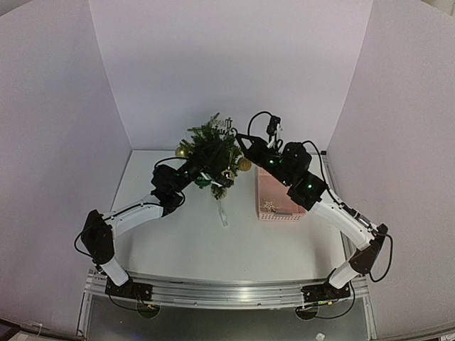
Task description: Decorate the small christmas tree
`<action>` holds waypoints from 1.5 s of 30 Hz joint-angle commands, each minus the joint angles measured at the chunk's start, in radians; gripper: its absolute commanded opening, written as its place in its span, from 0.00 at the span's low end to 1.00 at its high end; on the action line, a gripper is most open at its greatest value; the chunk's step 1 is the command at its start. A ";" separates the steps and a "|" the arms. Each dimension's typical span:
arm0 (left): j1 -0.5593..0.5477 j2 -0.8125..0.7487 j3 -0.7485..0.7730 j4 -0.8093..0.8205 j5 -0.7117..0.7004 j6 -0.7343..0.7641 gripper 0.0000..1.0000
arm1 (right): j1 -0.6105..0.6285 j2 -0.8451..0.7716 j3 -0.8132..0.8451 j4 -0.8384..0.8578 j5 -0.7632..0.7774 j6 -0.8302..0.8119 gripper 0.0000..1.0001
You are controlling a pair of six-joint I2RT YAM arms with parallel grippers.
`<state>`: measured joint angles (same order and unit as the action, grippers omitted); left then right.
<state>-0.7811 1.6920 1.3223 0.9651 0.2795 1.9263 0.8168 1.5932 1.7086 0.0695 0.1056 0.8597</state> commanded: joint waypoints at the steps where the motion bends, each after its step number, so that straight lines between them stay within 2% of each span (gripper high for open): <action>1: -0.004 -0.010 0.079 -0.034 -0.096 0.013 0.74 | 0.010 -0.028 -0.038 0.064 0.007 0.036 0.00; 6: -0.003 -0.001 0.105 -0.045 -0.127 0.004 0.67 | 0.011 -0.044 -0.059 0.067 0.018 0.029 0.00; 31: -0.002 -0.005 0.095 -0.094 -0.150 0.005 0.02 | 0.010 -0.045 -0.080 0.108 0.003 0.044 0.00; 41: -0.003 -0.008 0.092 -0.084 -0.154 -0.018 0.00 | 0.010 -0.033 -0.064 0.110 -0.029 0.029 0.00; 42: -0.003 -0.009 0.091 -0.080 -0.154 -0.029 0.00 | 0.010 -0.028 -0.057 0.111 -0.043 0.020 0.05; 44: -0.003 -0.010 0.092 -0.076 -0.162 -0.066 0.00 | 0.010 -0.018 -0.036 0.111 -0.078 -0.004 0.32; 45: -0.003 -0.011 0.094 -0.079 -0.171 -0.092 0.00 | 0.010 -0.013 -0.026 0.111 -0.091 -0.022 0.43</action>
<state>-0.7811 1.6920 1.3872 0.8557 0.1417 1.9131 0.8207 1.5734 1.6288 0.1358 0.0792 0.8873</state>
